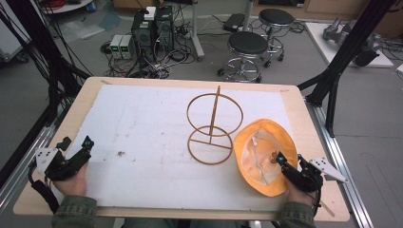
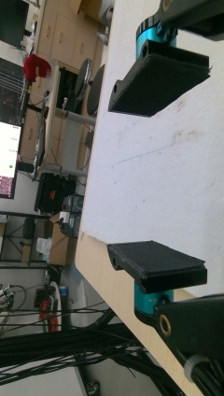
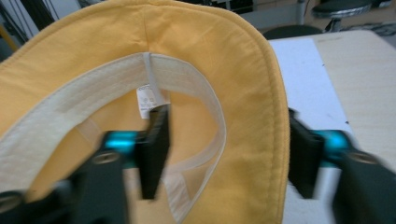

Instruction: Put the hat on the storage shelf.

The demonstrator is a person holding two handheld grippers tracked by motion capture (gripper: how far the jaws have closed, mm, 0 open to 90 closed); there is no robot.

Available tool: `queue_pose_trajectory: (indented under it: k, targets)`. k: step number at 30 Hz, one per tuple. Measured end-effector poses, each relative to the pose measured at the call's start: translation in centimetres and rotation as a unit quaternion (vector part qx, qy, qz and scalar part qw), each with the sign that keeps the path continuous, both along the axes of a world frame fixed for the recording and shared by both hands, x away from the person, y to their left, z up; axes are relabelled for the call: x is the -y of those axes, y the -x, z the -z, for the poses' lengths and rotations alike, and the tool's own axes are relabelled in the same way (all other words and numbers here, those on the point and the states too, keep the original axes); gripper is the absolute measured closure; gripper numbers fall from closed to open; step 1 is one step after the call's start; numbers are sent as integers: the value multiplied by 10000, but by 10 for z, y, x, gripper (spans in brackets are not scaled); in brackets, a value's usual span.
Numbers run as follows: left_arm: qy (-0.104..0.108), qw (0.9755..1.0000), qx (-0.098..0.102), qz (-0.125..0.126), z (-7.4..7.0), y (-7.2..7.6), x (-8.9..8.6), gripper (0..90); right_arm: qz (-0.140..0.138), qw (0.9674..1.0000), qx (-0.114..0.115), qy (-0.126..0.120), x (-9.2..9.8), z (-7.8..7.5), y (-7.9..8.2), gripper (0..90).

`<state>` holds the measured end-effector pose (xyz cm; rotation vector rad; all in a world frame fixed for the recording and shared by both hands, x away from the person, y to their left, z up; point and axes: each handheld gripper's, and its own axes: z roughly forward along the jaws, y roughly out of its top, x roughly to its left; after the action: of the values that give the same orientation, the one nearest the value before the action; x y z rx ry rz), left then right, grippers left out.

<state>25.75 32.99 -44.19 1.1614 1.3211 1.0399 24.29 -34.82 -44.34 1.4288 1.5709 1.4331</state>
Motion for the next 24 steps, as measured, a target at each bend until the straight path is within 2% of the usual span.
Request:
queue_pose_trajectory:
  k: [3,4,6,7,8,10,17,24]
  targets:
    - [-12,10000,5,-6,0,0,0,270,25,10000,13,-51,2,-3,2,774]
    - [-14,10000,6,-8,0,0,0,270,64,9999,34,-91,3,-5,3,823]
    - [-9,10000,4,-1,0,0,0,270,88,9998,84,-151,4,-6,4,854]
    - [-5,10000,-7,-5,0,0,0,270,101,9995,112,-262,4,-7,5,862]
    - [-5,10000,-7,-5,0,0,0,270,101,9995,112,-262,4,-7,5,862]
    - [-2,10000,-2,-3,0,0,0,270,86,9997,112,-180,3,-7,5,863]
    - [-11,10000,2,-2,0,0,0,270,84,9998,156,-132,2,-8,5,864]
    - [-4,10000,-5,-2,0,0,0,270,93,9996,258,64,-1,-10,6,864]
